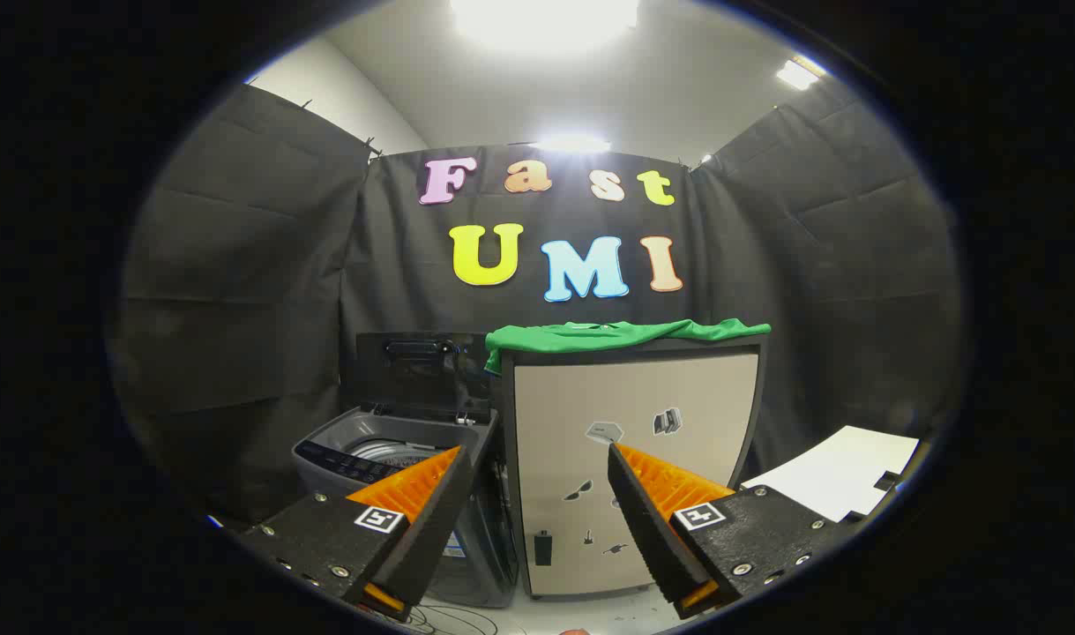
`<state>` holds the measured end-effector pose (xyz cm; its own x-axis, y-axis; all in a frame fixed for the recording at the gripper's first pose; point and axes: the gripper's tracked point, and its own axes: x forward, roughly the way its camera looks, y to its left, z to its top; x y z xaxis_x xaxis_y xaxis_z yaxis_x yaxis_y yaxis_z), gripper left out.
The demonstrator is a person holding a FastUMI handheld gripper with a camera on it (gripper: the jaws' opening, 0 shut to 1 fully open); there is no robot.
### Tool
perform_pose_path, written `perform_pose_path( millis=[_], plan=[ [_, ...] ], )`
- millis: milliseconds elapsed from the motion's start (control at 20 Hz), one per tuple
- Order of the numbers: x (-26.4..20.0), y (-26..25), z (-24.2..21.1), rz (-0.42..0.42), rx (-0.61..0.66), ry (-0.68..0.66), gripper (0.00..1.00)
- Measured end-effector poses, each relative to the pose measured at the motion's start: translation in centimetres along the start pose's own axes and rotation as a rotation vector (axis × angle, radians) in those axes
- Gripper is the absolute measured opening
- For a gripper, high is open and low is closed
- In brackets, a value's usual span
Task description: Put the clothes into the washing machine and then close the washing machine lid.
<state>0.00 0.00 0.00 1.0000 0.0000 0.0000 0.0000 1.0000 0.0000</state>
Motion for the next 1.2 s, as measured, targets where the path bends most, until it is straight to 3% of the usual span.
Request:
perform_pose_path(
  millis=[650,950,1200],
  plan=[
    [-0.5,-0.2,1.6,0.013,0.021,0.002,0.96],
    [-0.4,-1.2,8.1,0.035,0.034,0.015,0.95],
    [3.1,-3.5,14.2,0.016,0.079,-0.013,0.95]
  ],
)
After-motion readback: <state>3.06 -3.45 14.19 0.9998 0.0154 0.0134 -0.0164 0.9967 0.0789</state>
